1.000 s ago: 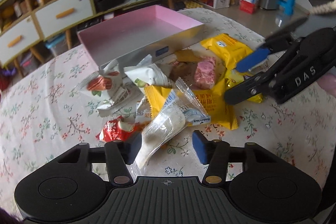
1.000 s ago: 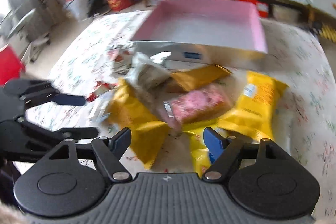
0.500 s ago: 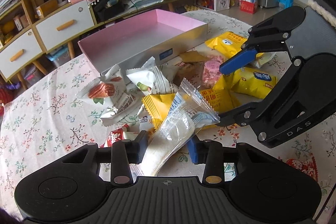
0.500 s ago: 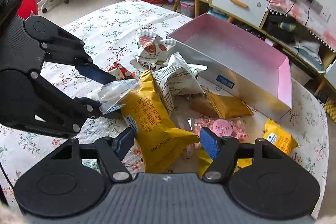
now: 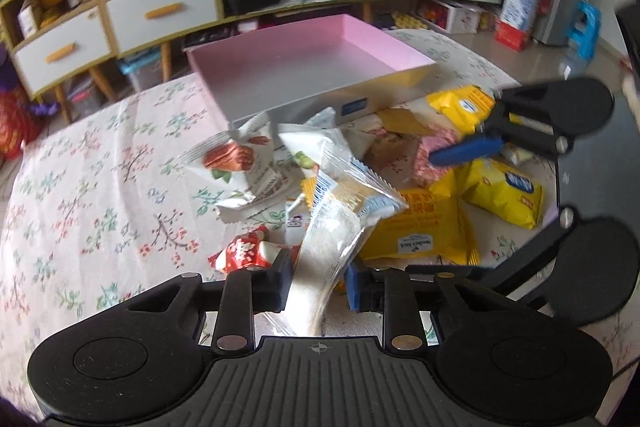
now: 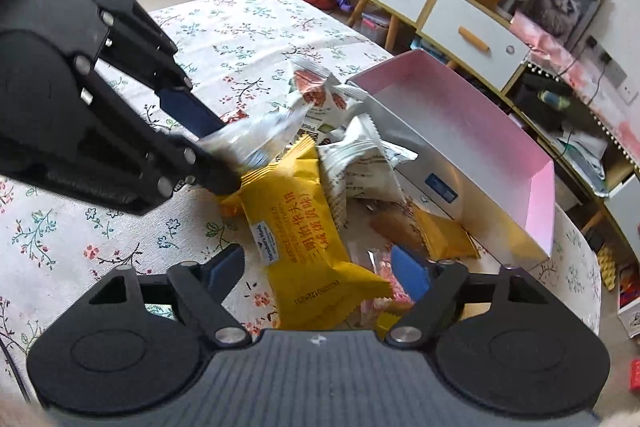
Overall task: Organize snacks
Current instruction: 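Grasp the clear bread packet with the left tool while the right tool grasps a yellow waffle packet, then lower both packets into the pink tray and open both tools, then withdraw both tools from the tray back over the snack pile, then grasp the red candy packet with the right tool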
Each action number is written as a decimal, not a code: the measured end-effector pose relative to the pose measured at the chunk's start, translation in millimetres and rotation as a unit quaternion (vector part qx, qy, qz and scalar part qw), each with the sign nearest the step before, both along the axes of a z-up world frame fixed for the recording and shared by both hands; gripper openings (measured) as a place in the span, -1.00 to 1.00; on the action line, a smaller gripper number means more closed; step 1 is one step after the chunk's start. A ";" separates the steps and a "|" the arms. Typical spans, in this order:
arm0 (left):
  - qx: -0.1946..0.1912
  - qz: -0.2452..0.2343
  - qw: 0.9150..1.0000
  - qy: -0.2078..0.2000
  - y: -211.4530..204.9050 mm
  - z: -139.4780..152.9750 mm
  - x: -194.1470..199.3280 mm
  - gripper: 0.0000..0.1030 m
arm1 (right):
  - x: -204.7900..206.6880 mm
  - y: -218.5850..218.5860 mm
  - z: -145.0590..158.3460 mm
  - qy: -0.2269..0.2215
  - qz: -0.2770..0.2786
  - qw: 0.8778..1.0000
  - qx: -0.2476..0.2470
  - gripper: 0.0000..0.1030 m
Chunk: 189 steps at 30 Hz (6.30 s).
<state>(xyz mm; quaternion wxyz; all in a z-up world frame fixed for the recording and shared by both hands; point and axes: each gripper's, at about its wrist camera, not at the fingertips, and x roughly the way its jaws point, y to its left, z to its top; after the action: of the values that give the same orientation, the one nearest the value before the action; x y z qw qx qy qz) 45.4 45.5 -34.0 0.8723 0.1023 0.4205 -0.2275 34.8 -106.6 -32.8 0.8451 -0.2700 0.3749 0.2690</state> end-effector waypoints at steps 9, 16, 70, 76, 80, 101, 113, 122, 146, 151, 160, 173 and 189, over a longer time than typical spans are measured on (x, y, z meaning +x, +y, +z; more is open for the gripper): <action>-0.032 0.064 0.997 0.026 12.4 3.7 10.5 -0.64 | 2.5 8.3 -7.7 0.004 0.011 1.000 -0.011 -0.25; -0.062 0.102 0.992 0.048 23.2 7.1 15.3 -0.68 | -4.1 1.6 9.1 0.012 0.019 0.999 0.030 -0.29; 0.051 0.160 0.985 0.031 -74.9 6.4 197.8 -0.41 | 148.1 -99.2 3.5 0.025 -0.271 0.927 0.260 -0.22; 0.052 0.158 0.986 0.030 -73.9 8.0 188.5 0.02 | 142.9 -102.9 12.2 0.014 -0.273 0.926 0.261 0.28; 0.040 0.159 0.986 0.033 -68.8 13.6 176.1 0.14 | 138.5 -104.5 19.6 0.013 -0.274 0.927 0.256 0.45; 0.004 0.147 0.989 0.029 -30.5 34.8 67.8 0.62 | 75.0 -95.4 48.7 0.021 -0.267 0.939 0.215 0.86; -0.005 0.138 0.990 0.002 -1.9 21.4 5.1 0.82 | 25.5 -81.1 38.3 0.035 -0.241 0.952 0.188 0.94; -0.028 0.099 0.994 -0.033 18.2 -7.4 -38.8 0.86 | -23.7 -73.5 19.7 0.028 -0.192 0.959 0.205 0.99; -0.045 0.100 0.988 -0.104 41.3 -61.6 -64.2 0.87 | -132.8 -28.3 -17.7 -0.012 0.034 0.986 0.161 0.79; -0.039 0.105 0.988 -0.104 37.3 -62.5 -52.3 0.87 | -134.1 -26.6 -23.1 -0.007 0.038 0.987 0.155 0.45; -0.036 0.122 0.985 -0.113 29.1 -57.9 -30.4 0.82 | -128.2 -26.4 -25.3 0.004 0.050 0.988 0.148 -0.37; -0.047 0.175 0.978 -0.107 21.1 -48.5 -4.5 0.10 | -122.0 -30.3 -19.0 -0.015 0.043 0.990 0.134 -0.55; -0.059 0.225 0.969 -0.080 22.3 -34.9 3.0 -0.40 | -78.0 -34.3 1.0 -0.028 -0.031 0.987 0.156 -0.56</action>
<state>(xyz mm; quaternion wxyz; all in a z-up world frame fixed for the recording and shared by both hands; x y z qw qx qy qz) 48.4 67.8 -68.9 0.9364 -0.0285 0.3474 -0.0411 -43.2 -140.9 -31.8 0.8948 -0.1305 0.3133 0.2901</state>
